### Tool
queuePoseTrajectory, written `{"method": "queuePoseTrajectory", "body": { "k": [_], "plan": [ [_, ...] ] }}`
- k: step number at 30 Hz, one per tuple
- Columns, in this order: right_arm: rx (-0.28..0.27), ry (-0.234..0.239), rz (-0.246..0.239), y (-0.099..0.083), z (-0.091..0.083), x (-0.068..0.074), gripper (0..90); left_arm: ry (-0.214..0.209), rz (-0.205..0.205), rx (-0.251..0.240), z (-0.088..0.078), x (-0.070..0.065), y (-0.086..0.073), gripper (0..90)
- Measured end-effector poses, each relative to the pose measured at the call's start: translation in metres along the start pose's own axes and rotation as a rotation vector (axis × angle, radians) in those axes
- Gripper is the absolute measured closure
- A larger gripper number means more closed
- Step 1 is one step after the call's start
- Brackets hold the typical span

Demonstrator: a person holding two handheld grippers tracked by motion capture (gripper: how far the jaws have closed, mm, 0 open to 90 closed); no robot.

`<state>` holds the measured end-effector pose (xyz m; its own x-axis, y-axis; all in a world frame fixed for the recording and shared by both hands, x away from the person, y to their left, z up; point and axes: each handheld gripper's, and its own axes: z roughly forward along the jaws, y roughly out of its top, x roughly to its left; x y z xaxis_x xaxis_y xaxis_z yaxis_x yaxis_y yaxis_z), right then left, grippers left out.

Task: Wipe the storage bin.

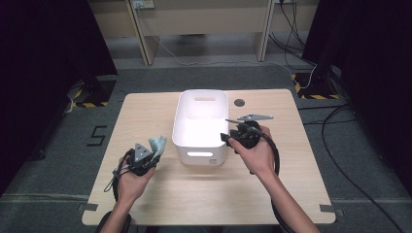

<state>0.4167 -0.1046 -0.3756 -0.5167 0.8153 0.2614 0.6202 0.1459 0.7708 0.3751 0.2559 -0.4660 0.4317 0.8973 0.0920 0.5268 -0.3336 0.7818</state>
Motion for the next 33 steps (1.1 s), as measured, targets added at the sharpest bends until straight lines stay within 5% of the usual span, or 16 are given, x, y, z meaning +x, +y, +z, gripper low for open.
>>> {"method": "queuePoseTrajectory", "body": {
  "k": [7, 18, 26, 31, 33],
  "plan": [
    [-0.018, -0.043, 0.048, -0.002, -0.005, -0.023, 56.0, 0.023, -0.022, 0.103, 0.034, 0.021, -0.004, 76.1],
    [-0.016, -0.080, 0.103, -0.008, -0.009, -0.049, 56.1, 0.014, -0.079, 0.130, 0.055, 0.027, -0.009, 63.1],
    [-0.030, -0.100, 0.094, -0.008, -0.019, -0.060, 54.1, -0.047, -0.038, 0.071, 0.038, 0.033, -0.009, 40.4],
    [-0.045, -0.116, 0.095, -0.009, -0.027, -0.067, 53.8, -0.039, -0.035, 0.015, 0.017, 0.043, -0.007, 33.4],
    [-0.048, -0.121, 0.101, -0.012, -0.032, -0.069, 53.4, -0.043, -0.036, -0.032, -0.005, 0.050, -0.007, 32.1]
  ]
}}
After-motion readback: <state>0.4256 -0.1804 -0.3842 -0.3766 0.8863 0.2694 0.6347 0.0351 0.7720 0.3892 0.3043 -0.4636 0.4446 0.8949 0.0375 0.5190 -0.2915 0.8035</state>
